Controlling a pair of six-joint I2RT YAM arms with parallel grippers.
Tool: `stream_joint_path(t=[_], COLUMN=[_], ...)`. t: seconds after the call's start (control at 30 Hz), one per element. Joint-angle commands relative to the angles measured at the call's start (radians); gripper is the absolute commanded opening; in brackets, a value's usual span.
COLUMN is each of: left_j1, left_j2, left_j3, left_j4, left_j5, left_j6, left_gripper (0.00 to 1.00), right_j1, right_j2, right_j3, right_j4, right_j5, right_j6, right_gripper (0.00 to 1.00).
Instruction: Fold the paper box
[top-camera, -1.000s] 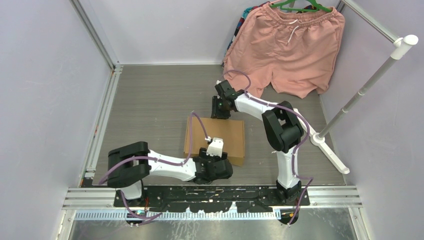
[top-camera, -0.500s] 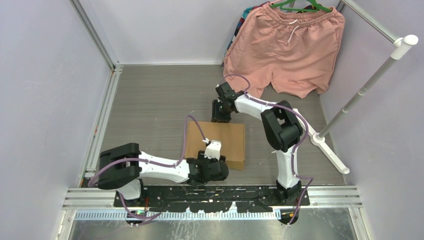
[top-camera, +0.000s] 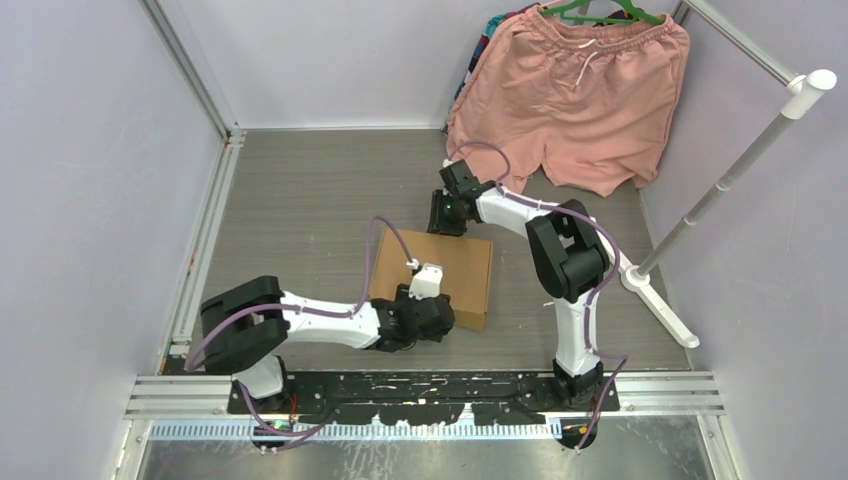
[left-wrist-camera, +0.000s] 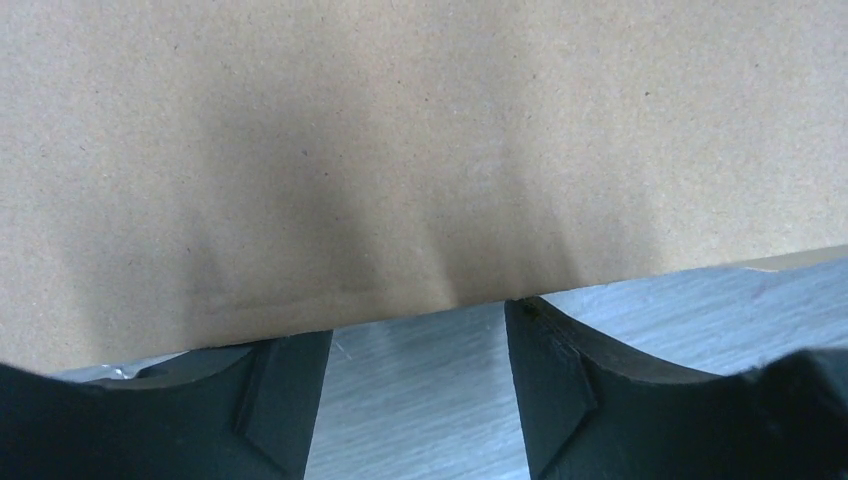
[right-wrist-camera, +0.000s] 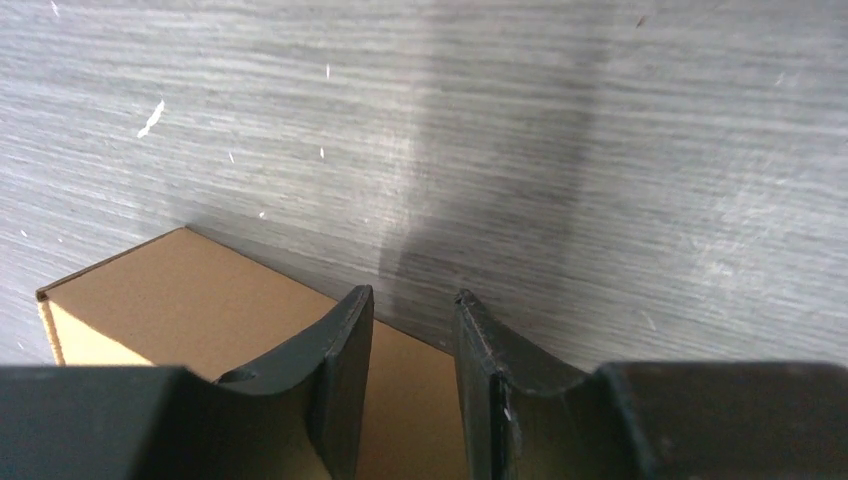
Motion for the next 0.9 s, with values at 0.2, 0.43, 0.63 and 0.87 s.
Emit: stream_joint_path(t=[0.2, 0.43, 0.63, 0.87], left_j1=[0.258, 0.387, 0.428, 0.436], left_j2=[0.067, 0.044, 0.007, -0.213], left_j3=[-0.021, -0.055, -0.058, -0.143], left_j4=[0.224, 0.254, 0.212, 0.035], left_j5=[-0.061, 0.007, 0.062, 0.059], left_j6=[0.099, 0.129, 0.163, 0.15], left_gripper=[0.65, 0.65, 0.65, 0.65], right_j1=[0.073, 0.072, 0.065, 0.043], right_j2=[-0.111, -0.162, -0.161, -0.187], right_j3=[-0.22, -0.296, -0.296, -0.322], right_j4=[-0.08, -0.053, -0.076, -0.097], right_j5=[-0.123, -0.107, -0.086, -0.086], right_j6=[0.036, 0.047, 0.028, -0.007], right_gripper=[0.4, 0.4, 0.4, 0.4])
